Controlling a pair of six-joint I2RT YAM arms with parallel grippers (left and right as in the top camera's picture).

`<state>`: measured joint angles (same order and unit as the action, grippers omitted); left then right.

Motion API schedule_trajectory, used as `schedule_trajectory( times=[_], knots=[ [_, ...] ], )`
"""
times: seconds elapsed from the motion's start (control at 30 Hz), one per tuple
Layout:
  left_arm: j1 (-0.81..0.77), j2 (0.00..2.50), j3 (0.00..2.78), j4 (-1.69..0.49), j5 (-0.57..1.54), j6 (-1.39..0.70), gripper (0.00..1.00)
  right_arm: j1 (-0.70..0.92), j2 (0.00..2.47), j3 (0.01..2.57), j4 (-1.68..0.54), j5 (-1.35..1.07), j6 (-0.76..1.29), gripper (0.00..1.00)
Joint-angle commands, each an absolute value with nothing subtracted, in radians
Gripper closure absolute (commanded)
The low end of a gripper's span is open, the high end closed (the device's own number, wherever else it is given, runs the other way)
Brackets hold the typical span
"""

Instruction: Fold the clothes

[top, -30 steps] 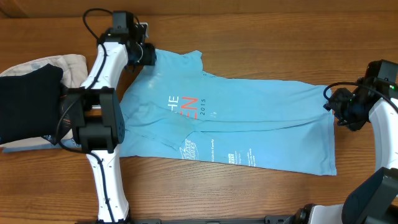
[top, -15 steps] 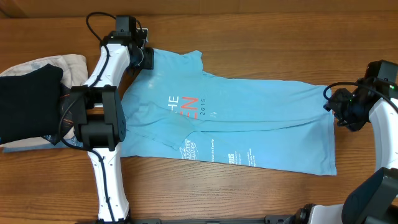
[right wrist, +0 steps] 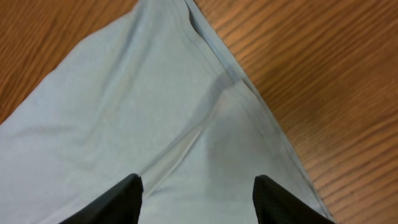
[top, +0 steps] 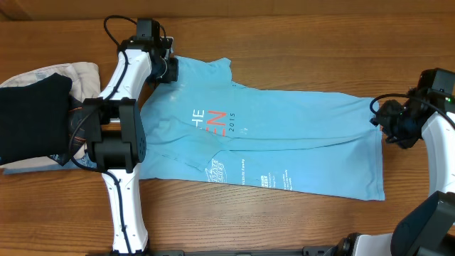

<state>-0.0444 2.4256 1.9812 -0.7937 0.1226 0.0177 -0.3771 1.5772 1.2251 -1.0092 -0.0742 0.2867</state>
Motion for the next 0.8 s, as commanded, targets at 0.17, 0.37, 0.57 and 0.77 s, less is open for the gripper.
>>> schedule_trajectory(
  times=[0.17, 0.37, 0.57, 0.77],
  knots=[
    [-0.029, 2.373, 1.967, -0.809, 0.131, -0.035, 0.96, -0.374, 1.576, 1.250, -0.872, -0.077, 0.203, 0.46],
    [-0.027, 2.329, 1.967, -0.836, 0.132, -0.082, 0.96, -0.374, 1.658, 1.251, -0.701, -0.085, 0.174, 0.35],
    [-0.025, 2.303, 1.967, -0.839, 0.183, -0.113, 0.96, -0.374, 1.780, 1.251, -0.515, -0.094, 0.154, 0.31],
    [-0.025, 2.298, 1.966, -0.841, 0.204, -0.139, 0.96, -0.374, 1.900, 1.251, -0.368, -0.108, 0.152, 0.31]
  ],
)
